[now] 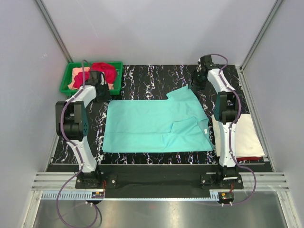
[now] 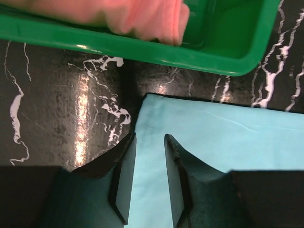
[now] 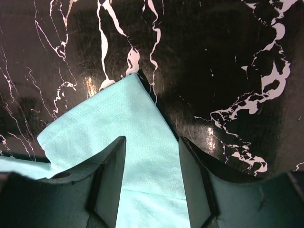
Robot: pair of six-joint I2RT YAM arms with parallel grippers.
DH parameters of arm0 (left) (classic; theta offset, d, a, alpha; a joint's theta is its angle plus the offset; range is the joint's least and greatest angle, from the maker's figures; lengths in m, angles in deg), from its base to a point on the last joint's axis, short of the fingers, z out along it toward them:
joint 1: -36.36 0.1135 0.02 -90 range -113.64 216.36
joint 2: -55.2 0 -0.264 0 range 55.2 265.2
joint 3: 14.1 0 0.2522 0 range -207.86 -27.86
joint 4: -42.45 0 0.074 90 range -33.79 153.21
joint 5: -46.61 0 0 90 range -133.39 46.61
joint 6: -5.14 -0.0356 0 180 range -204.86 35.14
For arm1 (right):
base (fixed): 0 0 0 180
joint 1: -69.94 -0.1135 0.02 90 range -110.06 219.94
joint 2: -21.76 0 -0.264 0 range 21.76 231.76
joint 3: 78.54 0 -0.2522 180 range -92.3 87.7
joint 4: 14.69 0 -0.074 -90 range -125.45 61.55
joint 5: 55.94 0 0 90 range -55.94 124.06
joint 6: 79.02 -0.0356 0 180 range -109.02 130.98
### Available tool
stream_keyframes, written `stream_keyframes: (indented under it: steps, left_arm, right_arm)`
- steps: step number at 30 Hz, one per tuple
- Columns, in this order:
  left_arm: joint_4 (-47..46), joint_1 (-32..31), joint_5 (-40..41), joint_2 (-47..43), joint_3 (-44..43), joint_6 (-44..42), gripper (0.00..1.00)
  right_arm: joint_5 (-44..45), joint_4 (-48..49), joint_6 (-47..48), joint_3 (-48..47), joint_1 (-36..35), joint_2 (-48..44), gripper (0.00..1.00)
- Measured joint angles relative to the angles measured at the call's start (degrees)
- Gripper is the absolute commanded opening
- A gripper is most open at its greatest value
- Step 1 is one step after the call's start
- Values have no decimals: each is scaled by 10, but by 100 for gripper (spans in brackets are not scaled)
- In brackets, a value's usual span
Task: Fold and stack the t-shirts
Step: Fold the tshirt
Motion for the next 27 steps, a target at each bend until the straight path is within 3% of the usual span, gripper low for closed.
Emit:
stream_keyframes:
  steps: [6,27]
  left_arm:
    - [-13,0,13,32,-20,-31,47]
    - [0,-6,28,94,-61,55,43]
  right_arm:
    - [-3,-4,8,3,0,0,54]
    - [-9,24,19,90,23,-56,52]
